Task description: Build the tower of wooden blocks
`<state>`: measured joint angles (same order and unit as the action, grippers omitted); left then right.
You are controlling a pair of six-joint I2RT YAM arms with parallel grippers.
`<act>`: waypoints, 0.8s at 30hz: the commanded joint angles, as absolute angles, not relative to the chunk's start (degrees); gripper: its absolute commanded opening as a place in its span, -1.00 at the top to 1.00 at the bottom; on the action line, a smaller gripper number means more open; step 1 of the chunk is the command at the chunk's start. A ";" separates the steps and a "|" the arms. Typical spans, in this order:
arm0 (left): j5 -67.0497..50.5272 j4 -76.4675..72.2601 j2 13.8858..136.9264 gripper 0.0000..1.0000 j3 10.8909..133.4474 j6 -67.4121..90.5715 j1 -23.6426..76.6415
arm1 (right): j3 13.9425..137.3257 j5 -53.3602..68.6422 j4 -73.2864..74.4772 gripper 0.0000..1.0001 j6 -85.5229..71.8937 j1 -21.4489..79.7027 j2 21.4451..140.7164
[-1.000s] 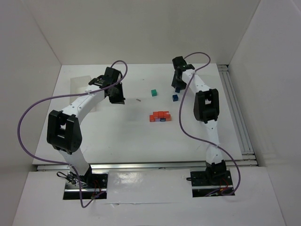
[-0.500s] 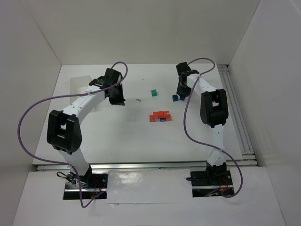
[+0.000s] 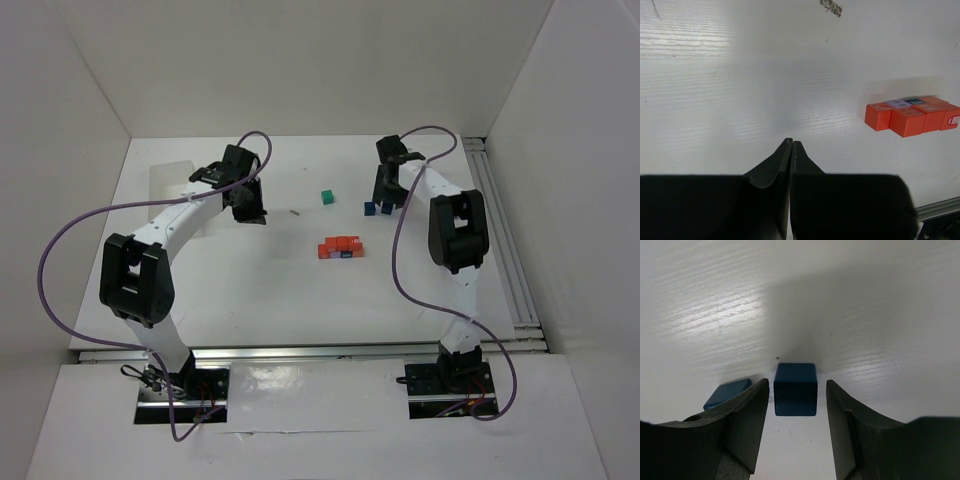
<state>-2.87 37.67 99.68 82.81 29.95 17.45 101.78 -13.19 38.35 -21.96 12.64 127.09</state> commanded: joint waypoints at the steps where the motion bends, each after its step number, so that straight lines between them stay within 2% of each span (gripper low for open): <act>1: -3.60 37.00 100.11 0.75 83.14 29.27 17.75 | 103.01 -13.80 38.14 -0.14 -21.97 11.87 121.74; 7: -3.60 37.00 100.63 0.78 83.67 29.27 18.28 | 103.01 -13.02 38.67 -0.14 -21.97 11.87 118.92; 12: -3.60 37.00 100.63 0.78 84.20 29.27 19.33 | 101.16 -6.61 37.87 -0.83 -17.76 11.87 118.30; 15: -3.60 37.00 100.63 0.78 84.20 29.27 19.34 | 101.78 -5.19 38.49 -1.00 -15.65 11.87 119.61; 24: -3.60 37.00 100.63 0.78 84.20 29.27 19.34 | 104.85 -2.55 42.36 -1.00 -10.99 11.87 123.04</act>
<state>-2.90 37.65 100.31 82.81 29.98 19.16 102.67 -4.69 39.72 -13.85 12.32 122.26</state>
